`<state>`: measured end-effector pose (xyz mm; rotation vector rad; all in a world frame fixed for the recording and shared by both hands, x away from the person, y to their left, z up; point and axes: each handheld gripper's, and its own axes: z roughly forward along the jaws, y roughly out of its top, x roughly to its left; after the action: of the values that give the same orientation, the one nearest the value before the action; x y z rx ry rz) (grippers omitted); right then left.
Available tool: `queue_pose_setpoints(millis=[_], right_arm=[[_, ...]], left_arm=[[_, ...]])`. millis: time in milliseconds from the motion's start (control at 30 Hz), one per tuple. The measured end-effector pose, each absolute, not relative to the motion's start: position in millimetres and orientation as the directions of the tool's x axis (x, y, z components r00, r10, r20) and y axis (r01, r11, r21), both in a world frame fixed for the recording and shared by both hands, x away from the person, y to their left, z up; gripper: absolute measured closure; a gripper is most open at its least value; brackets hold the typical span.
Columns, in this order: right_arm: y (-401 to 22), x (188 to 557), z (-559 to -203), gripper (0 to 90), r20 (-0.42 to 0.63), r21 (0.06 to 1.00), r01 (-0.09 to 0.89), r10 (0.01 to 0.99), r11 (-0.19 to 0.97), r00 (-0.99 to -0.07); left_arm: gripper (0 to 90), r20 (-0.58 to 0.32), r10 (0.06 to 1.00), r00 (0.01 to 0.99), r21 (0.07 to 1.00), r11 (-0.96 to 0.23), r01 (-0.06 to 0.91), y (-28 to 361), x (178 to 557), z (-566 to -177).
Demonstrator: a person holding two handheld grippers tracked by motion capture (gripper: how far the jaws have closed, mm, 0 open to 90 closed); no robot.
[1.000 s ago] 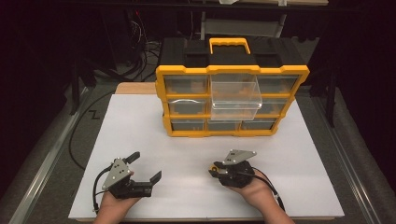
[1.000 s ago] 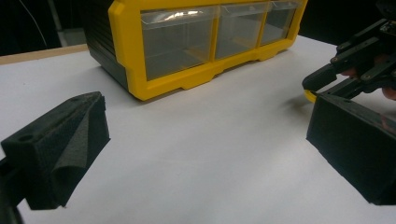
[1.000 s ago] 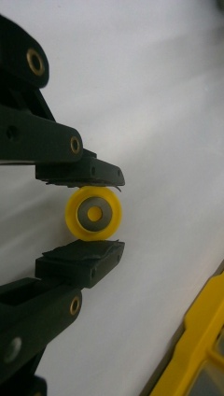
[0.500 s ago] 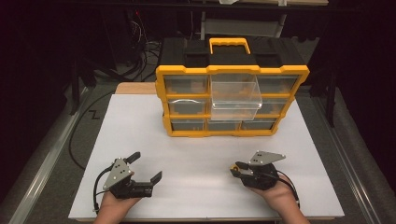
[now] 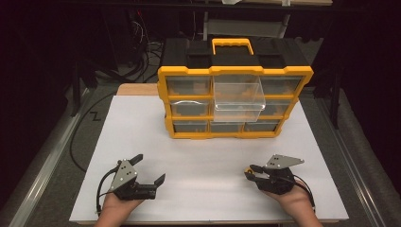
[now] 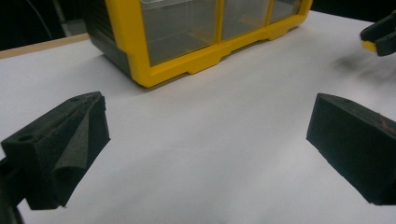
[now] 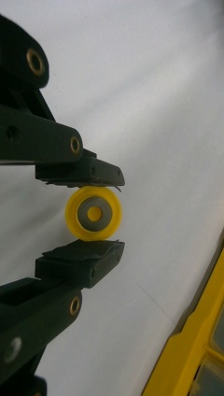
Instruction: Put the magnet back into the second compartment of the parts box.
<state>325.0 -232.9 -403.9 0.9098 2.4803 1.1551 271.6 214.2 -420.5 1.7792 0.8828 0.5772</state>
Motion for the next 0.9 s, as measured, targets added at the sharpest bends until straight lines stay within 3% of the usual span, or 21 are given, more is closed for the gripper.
queue_pose_setpoints(millis=[400, 900], right_arm=[[-228.7, 332.4, -403.1, 64.1, 0.033, 0.711, 0.470, 0.642, 0.523, -0.766], [-229.6, 339.4, -387.3, 64.1, 0.052, 0.587, 0.510, 0.599, 0.629, -0.799]], left_arm=[[0.3, -0.035, 0.770, 0.637, 0.935, -0.200, 0.294, 212.7, 269.6, -419.4], [0.5, -0.028, 0.755, 0.655, 0.947, -0.189, 0.258, 214.5, 271.7, -416.5]])
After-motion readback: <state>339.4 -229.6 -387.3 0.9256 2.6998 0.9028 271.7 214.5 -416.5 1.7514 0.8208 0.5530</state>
